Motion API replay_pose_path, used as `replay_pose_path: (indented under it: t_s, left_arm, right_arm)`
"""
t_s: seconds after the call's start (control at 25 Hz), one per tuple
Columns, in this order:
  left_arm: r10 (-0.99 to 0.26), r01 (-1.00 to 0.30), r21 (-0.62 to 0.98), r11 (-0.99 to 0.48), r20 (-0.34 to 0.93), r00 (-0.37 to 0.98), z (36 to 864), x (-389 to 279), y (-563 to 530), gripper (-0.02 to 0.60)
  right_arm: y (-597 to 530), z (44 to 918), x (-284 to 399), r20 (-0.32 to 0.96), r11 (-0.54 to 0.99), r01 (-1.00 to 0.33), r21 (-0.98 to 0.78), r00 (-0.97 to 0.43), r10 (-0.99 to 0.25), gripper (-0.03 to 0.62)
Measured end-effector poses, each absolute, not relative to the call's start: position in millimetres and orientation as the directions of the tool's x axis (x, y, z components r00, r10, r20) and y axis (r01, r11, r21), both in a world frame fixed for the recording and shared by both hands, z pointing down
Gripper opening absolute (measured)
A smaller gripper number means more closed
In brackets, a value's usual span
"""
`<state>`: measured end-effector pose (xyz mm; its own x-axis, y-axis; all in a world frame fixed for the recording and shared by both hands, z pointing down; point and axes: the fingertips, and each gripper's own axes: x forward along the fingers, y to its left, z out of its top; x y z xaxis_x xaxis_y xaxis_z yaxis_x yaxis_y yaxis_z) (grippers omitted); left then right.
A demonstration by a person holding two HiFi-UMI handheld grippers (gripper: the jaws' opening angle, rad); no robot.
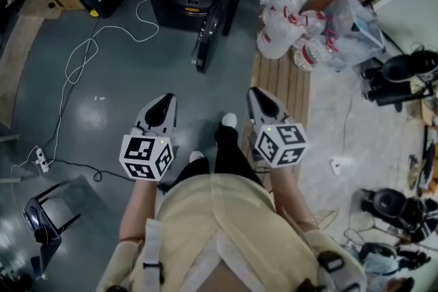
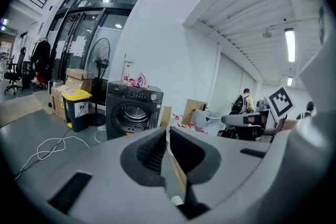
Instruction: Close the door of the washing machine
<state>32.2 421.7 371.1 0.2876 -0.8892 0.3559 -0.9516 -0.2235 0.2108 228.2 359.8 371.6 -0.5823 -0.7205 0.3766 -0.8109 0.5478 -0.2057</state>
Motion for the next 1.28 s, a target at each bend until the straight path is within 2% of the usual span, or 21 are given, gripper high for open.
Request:
replay_pose_path:
  t_s: [0.12,0.24,0.68,1.28]
  left_arm:
    - [-0.894,-0.957,0.200,-0.212,0.355,0.272,371.2,33.4,403.5,0.014]
    - [-0.895,-0.960,0.197,-0.200,0.363,0.261,372.3,35.4,381.5,0.070]
    - [-0.872,-0.963,0.194,-0.186,0.419,0.253,395.3,63.8,266.3,0.144]
    - [-0.817,-0.977,0.156,-0.146,0.537,0.208,452.7,100.3,159.6,0.164]
  right_arm:
    - [336.3,374.6,228.8,0.374,0.551,-0.806,-0.216,-0.589,-0.716,0.006]
    - [307.2,374.3,228.7,0.374,0.565,-0.798,-0.207,-0.599,-0.709,0.006]
    - [190.2,391.9,245.5,0.408,0.604,-0.774,-0.190,-0.622,-0.669,0.006]
    - [103.4,429.3,261.0,0.456,0.667,-0.713,-0.218,-0.678,-0.576,0.006]
